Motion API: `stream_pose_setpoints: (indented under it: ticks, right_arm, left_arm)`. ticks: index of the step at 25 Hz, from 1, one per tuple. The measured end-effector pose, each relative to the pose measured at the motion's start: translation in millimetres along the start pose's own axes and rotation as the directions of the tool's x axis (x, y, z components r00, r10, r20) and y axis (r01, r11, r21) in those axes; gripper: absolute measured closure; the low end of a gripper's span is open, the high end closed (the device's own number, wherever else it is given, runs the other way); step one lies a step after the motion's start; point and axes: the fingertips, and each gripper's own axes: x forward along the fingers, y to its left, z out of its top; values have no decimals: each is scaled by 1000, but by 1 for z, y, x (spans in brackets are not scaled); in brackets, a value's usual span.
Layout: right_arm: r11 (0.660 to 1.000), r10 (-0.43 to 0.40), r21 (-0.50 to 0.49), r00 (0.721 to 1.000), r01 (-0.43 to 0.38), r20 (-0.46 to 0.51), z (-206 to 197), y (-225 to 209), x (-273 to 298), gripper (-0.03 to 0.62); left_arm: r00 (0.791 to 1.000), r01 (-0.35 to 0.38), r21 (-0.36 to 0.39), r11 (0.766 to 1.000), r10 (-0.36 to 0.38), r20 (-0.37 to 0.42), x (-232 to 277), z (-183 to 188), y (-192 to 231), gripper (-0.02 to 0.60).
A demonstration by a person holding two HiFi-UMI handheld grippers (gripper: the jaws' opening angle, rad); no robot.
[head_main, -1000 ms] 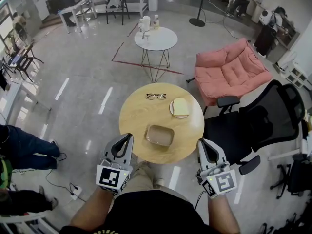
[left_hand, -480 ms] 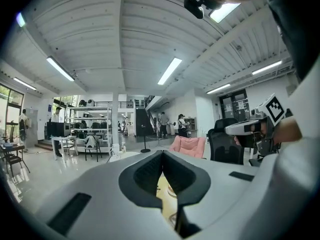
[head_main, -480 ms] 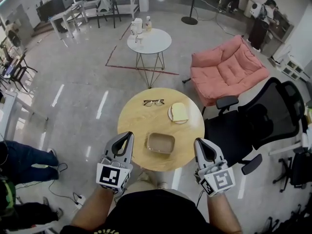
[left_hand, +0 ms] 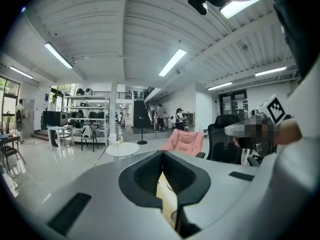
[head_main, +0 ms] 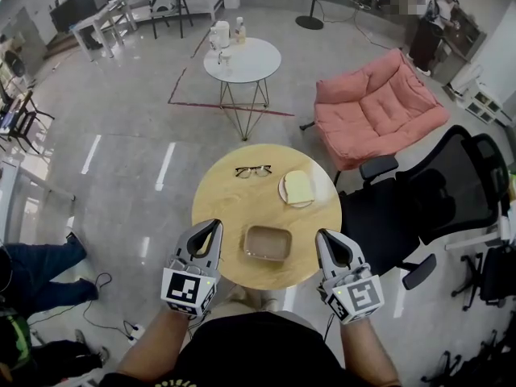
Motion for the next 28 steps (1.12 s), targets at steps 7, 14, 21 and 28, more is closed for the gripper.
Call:
stream_pose_setpoints:
  ticks: [7,14,21,28]
  right_arm:
    - [1000,-10,21,999,11,-47,-21,-13,19,579]
    - [999,-14,39,995,18,-98,-44,-23,35,579]
    - [998,-14,51,988,23,-153,-72,-30,50,579]
    - [996,-19,81,978,37,-208,-96,-37,60,579]
  left_arm:
    - [998,37,-34,999,-39,-59,25,-20,1,565]
    - [993,51,-59,997,-57,-103,43,-41,4,565]
    - [985,54,-81,995,-66,-156,56,-71,6,565]
    - [972,61,-92,994,-80,-220,68,-100,9,565]
